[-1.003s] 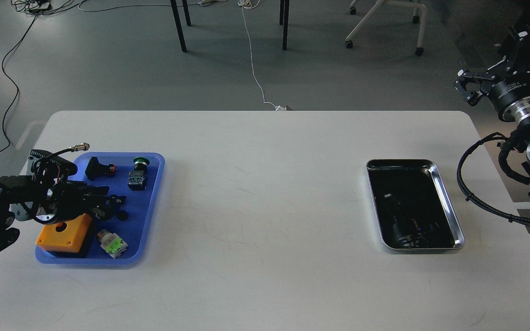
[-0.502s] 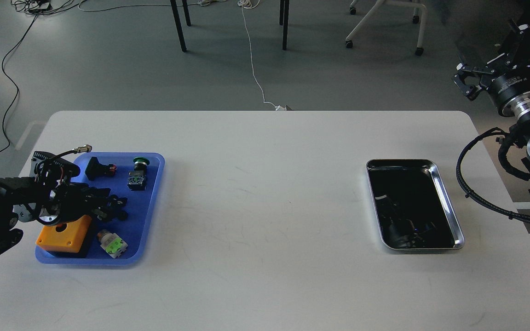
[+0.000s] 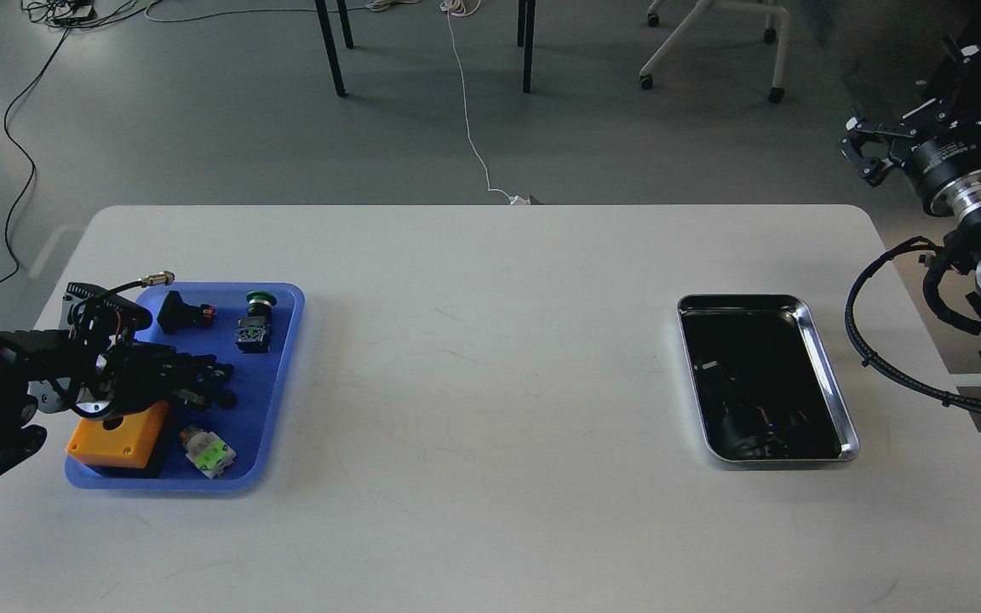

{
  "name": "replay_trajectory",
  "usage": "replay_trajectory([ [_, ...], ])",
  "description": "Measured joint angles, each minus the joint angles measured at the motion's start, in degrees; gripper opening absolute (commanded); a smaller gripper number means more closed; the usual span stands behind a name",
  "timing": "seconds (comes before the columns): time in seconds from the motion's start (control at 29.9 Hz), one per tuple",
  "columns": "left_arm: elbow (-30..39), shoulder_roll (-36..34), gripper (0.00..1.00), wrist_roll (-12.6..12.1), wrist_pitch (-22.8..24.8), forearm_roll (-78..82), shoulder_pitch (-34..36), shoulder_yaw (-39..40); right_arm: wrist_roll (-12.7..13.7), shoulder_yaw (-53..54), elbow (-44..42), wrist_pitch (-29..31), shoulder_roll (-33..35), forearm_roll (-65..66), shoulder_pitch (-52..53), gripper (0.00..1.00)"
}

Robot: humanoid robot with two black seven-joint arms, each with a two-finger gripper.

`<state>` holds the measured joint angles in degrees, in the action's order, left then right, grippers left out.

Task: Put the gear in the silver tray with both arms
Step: 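Lower the left gripper and grasp the small black gear in the blue tray, then lift the gear and carry it with the left gripper to mid-table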

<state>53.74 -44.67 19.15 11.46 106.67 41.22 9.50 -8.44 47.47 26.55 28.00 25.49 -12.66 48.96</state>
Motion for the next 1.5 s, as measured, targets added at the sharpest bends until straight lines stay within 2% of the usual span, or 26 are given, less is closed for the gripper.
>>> replay_trajectory([
  [0.27, 1.9, -1.2, 0.22, 0.5, -0.1, -0.2, 2.1, 0.4, 0.0, 0.0, 0.0, 0.0, 0.0, 0.0, 0.1, 0.99],
  [0.47, 11.4, -8.6, 0.22, 1.3, -0.4, -0.2, 6.0, 1.0, 0.0, 0.2, 0.0, 0.0, 0.7, 0.0, 0.2, 0.99],
  [0.74, 25.2, -9.8, 0.22, 0.8, -2.1, -0.4, 11.5, 4.7, -0.1, 0.3, 0.2, 0.0, 0.8, 0.0, 0.5, 0.99],
  [0.87, 26.2, -1.6, 0.22, 0.3, -3.1, -0.4, 13.6, 4.8, -0.1, 0.1, 0.2, 0.0, 0.8, 0.0, 0.6, 0.99],
  [1.0, 25.9, 6.9, 0.22, -0.6, -6.1, 0.1, 13.8, 4.6, -0.1, 0.1, 0.1, 0.0, 0.9, 0.0, 0.6, 0.99],
  [1.1, 24.4, 13.2, 0.21, -2.8, -7.0, 0.3, 13.5, 4.1, -0.1, 0.1, 0.1, 0.0, 0.9, 0.0, 0.6, 0.99],
  [1.2, 21.0, 20.5, 0.21, -5.9, -7.5, 0.3, 13.0, 3.7, -0.1, 0.2, 0.1, 0.0, 0.8, 0.0, 0.6, 0.99],
  [1.27, 17.9, 25.1, 0.2, -6.8, -8.4, 0.5, 12.0, 3.6, -0.1, 0.2, 0.1, 0.0, 0.8, 0.0, 0.6, 0.99],
  [1.5, 7.9, 36.5, 0.2, -7.1, -12.7, 6.9, 10.6, -1.3, -0.1, 0.2, 0.1, 0.0, 2.2, 0.0, 0.4, 0.99],
])
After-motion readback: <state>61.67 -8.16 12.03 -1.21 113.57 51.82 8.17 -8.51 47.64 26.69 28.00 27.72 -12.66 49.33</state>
